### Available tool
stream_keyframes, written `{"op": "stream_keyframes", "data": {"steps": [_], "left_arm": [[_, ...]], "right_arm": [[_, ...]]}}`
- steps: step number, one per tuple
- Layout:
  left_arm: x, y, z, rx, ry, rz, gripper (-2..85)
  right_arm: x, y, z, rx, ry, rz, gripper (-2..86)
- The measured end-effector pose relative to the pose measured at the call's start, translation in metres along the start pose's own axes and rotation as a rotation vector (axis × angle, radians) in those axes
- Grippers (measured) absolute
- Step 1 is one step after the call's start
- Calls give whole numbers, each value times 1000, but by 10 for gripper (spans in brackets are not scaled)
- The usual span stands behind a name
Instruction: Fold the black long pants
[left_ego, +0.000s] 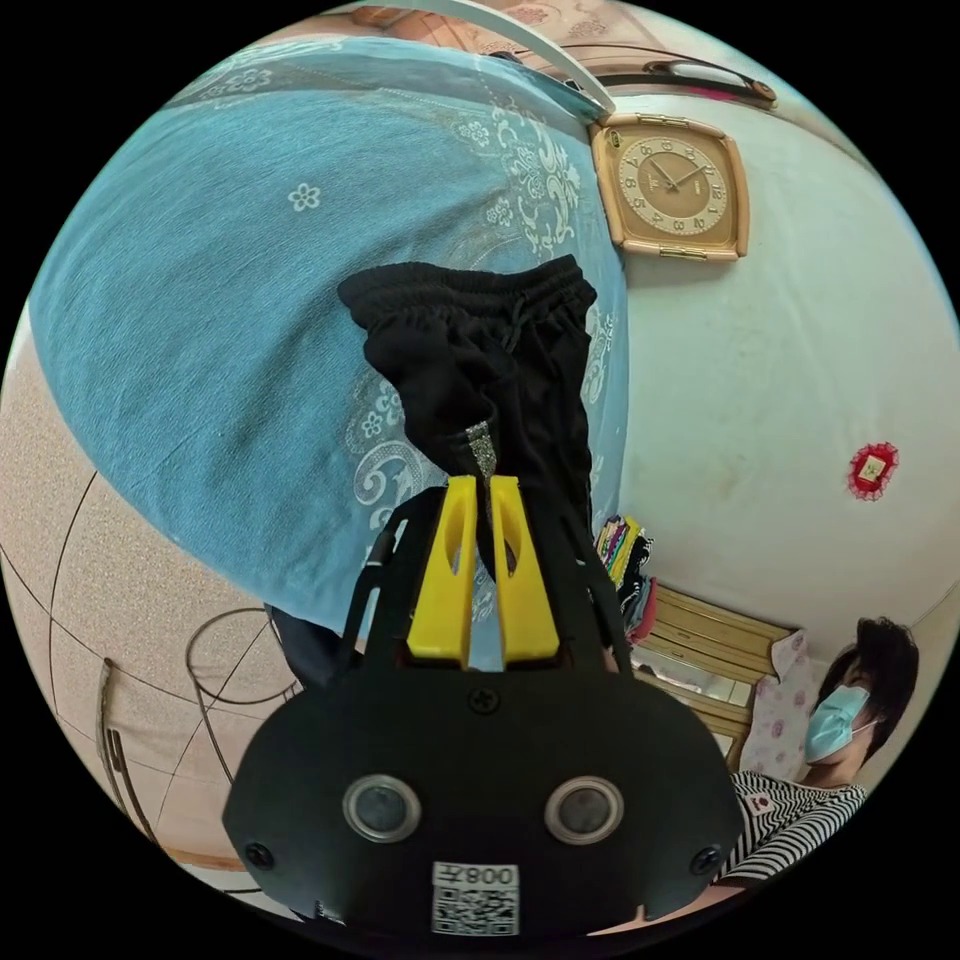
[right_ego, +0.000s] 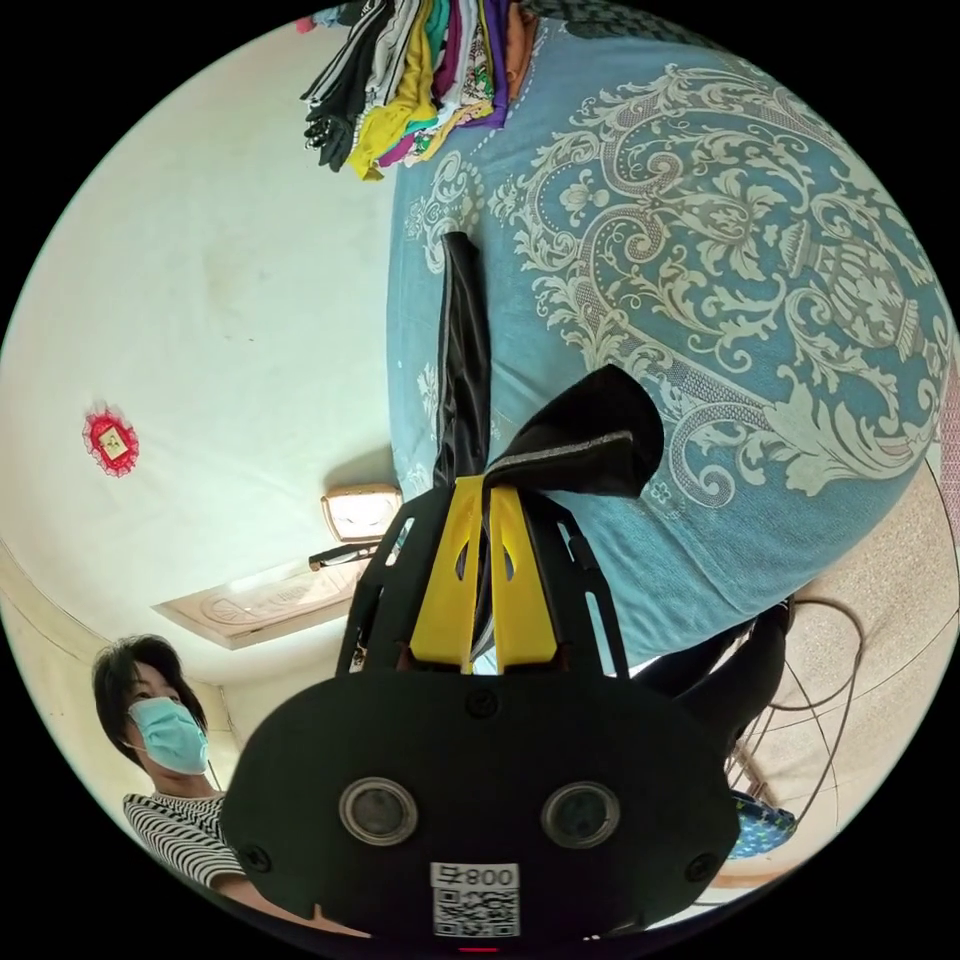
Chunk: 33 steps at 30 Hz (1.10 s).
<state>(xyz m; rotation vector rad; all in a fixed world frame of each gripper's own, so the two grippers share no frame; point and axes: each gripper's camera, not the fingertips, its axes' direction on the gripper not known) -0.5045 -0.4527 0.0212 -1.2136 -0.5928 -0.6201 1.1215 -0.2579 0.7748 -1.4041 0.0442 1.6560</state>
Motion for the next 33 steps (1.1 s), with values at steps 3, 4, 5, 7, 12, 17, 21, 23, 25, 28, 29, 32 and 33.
{"op": "stream_keyframes", "data": {"steps": [3,4,5,7,12,17,21,23,25,28,29,32,33], "left_arm": [[-3,2,-7,21,47,39,28],[-5,2,-10,31,71,60,28],[-6,3,-14,39,82,81,28],[-9,5,-18,44,101,114,28],[-32,8,-21,28,90,188,28],[-85,11,1,-33,4,154,28],[-101,17,5,13,36,133,29],[-100,21,0,23,7,157,28],[-101,24,-6,24,-16,173,28],[-110,29,-18,49,12,182,31],[-115,31,-22,61,23,181,34],[-127,37,-24,69,70,175,47],[-129,37,-24,68,80,172,51]], "right_arm": [[-9,-3,-7,-22,-6,-73,3],[-16,-4,-11,-30,-10,-120,3],[-20,-5,-13,-36,-10,-141,3],[-37,-5,-21,-55,-23,-240,4],[-46,6,-31,-108,14,-423,5],[52,11,-32,-107,99,-292,5],[144,12,-35,-70,8,-67,6],[157,16,-41,-43,2,-37,5],[163,20,-50,-14,-32,-26,5],[165,18,-58,-2,-18,-33,4],[166,17,-59,-1,-21,-34,4],[161,13,-61,10,-17,-58,8],[160,11,-60,15,-17,-61,11]]}}
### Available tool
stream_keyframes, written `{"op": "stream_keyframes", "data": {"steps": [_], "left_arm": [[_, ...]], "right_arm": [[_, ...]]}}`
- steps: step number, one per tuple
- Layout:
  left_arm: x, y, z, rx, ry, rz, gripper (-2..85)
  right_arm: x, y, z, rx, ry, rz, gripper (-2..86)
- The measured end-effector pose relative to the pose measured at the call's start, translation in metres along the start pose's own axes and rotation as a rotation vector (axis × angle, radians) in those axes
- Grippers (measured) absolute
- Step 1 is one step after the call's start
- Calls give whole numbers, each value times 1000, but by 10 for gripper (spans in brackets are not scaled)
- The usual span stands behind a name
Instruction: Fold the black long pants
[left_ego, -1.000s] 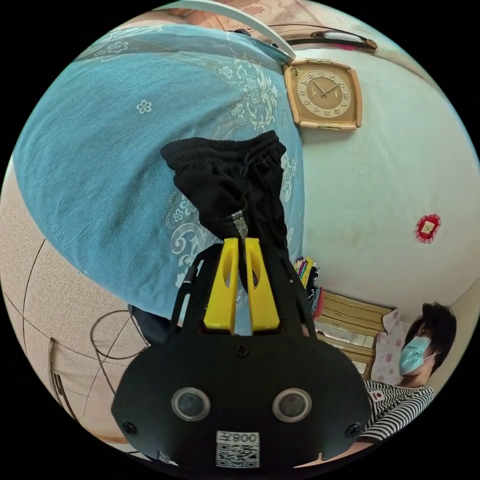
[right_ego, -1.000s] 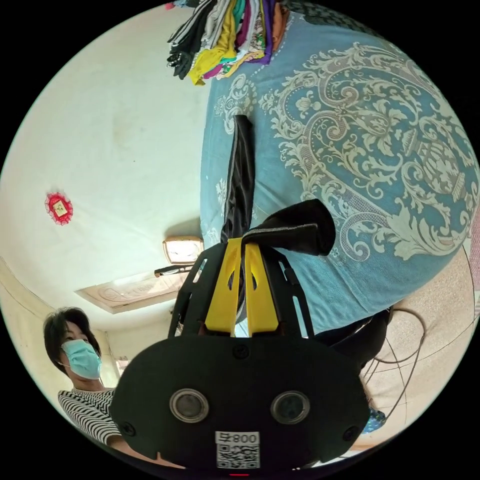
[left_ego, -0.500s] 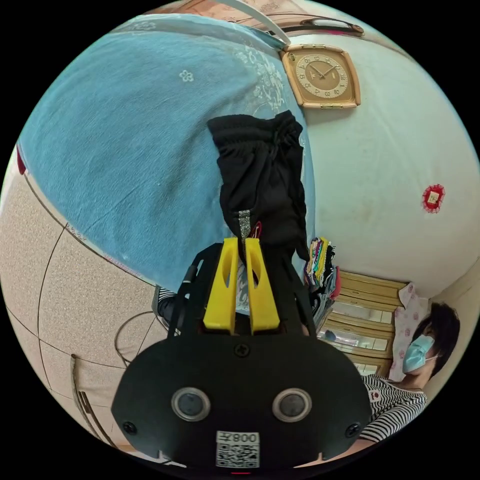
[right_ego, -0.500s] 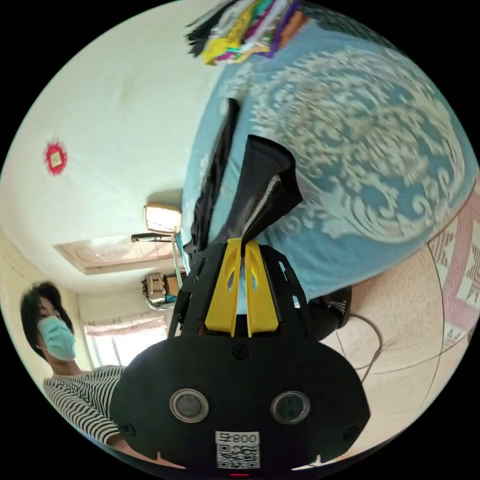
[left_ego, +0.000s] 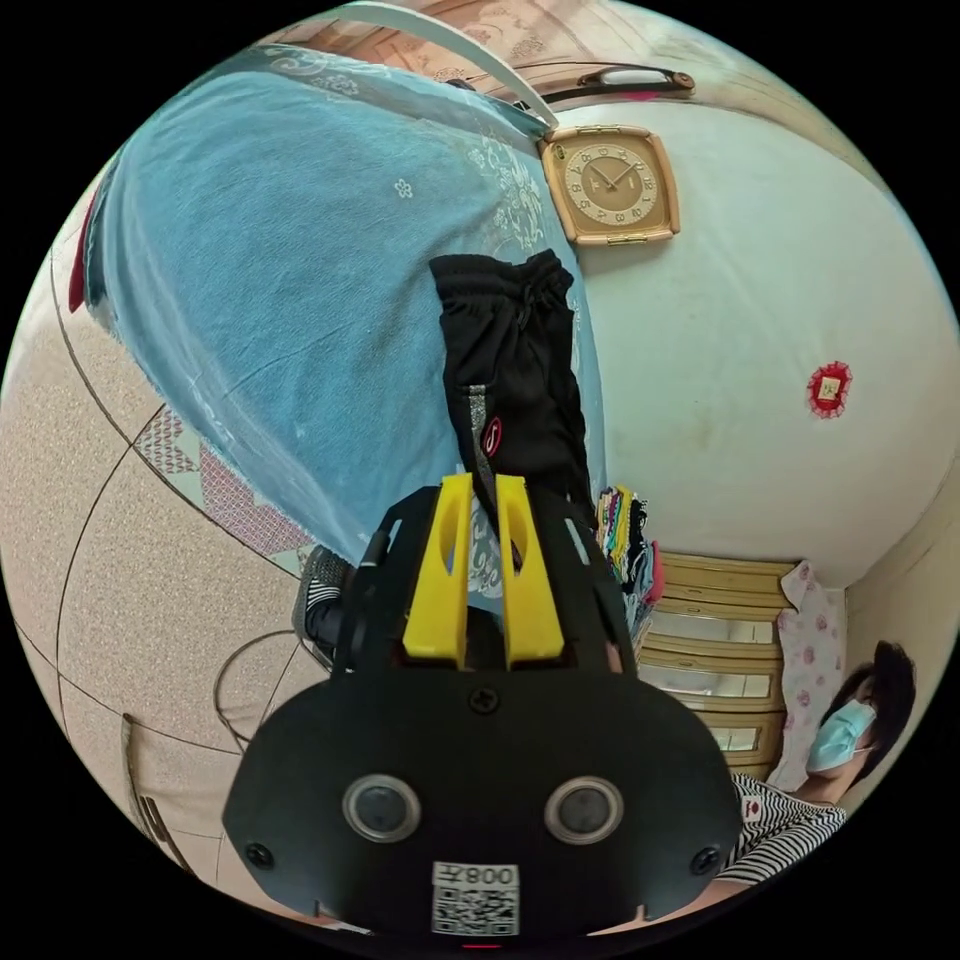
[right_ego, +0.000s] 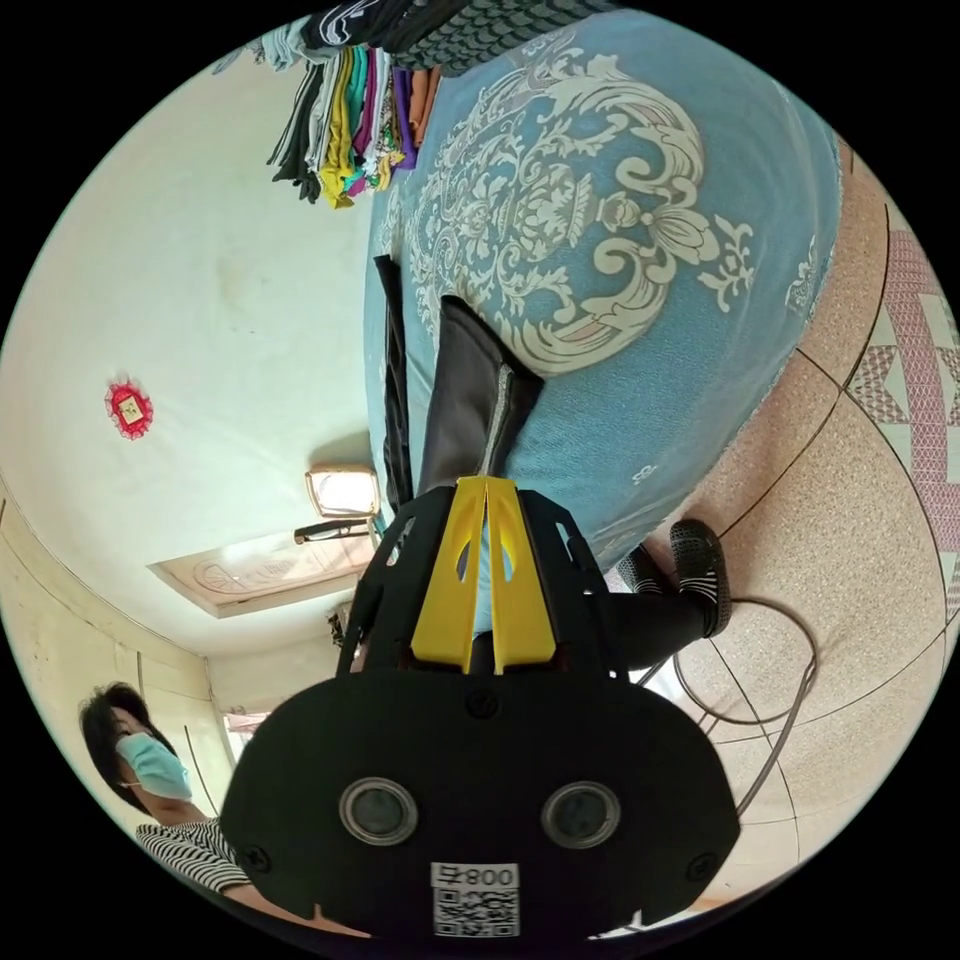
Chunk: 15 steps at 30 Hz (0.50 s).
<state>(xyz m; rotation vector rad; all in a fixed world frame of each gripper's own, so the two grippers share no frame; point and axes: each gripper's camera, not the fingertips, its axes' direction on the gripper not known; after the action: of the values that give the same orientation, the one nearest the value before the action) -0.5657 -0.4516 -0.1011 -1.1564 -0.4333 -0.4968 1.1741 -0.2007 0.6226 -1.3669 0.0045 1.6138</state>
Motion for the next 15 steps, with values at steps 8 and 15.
{"op": "stream_keyframes", "data": {"steps": [8,15], "left_arm": [[-12,-23,14,45,23,-10,76],[-19,-59,12,180,-107,-73,78]], "right_arm": [[-3,-25,12,47,48,38,63],[3,-44,30,96,123,89,42]]}}
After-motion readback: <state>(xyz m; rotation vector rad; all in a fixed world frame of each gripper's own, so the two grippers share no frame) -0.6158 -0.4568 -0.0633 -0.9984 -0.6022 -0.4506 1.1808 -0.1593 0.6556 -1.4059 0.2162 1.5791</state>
